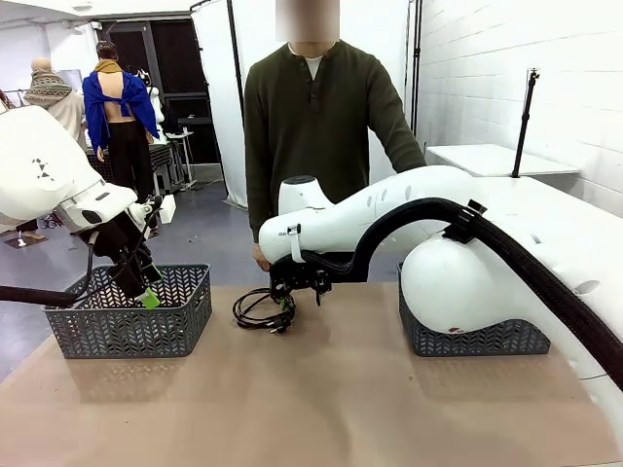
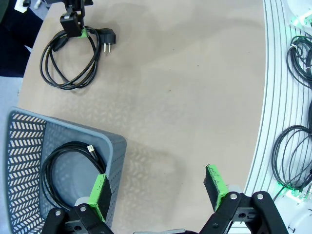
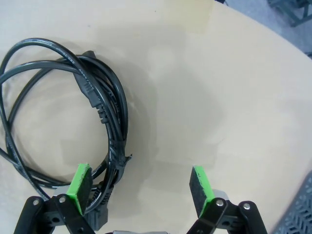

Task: Organize the cables according to human instructions.
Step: Pick up a bundle of cables and place it in the basket indicated by the human.

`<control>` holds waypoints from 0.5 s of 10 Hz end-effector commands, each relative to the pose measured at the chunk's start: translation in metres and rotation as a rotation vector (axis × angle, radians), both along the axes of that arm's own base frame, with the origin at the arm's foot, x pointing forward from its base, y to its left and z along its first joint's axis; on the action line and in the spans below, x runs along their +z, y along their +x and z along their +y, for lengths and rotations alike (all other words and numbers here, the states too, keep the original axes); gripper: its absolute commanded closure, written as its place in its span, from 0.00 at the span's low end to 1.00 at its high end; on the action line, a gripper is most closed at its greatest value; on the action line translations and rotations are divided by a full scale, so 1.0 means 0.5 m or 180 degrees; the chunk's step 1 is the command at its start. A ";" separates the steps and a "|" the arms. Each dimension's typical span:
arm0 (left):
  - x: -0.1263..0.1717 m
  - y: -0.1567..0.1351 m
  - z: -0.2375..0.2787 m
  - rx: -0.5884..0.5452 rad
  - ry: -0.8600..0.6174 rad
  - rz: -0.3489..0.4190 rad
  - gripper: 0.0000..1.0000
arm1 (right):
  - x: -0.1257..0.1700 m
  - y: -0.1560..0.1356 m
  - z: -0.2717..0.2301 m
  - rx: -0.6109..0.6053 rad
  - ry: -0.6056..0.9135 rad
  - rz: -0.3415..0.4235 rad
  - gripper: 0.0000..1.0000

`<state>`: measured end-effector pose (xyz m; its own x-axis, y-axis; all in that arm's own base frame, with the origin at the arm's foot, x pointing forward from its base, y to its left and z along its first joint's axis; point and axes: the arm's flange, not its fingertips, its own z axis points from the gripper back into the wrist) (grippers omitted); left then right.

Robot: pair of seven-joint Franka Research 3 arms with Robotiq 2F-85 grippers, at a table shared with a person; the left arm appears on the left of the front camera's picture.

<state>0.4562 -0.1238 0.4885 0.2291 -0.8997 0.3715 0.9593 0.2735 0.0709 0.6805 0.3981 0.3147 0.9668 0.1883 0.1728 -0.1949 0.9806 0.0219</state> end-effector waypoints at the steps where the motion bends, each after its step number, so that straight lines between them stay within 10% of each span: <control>1: 0.003 -0.001 0.000 0.0009 0.0001 -0.0008 0.00 | 0.003 0.028 0.020 -0.0123 -0.0105 -0.0011 0.00; 5: 0.003 -0.001 0.000 0.0009 0.0001 -0.0008 0.00 | -0.010 0.032 0.024 -0.0099 -0.0125 0.0064 0.05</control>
<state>0.4562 -0.1238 0.4885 0.2291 -0.8997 0.3715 0.9593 0.2735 0.0709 0.6845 0.3989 0.3067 0.9715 0.1845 0.1487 -0.1884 0.9820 0.0126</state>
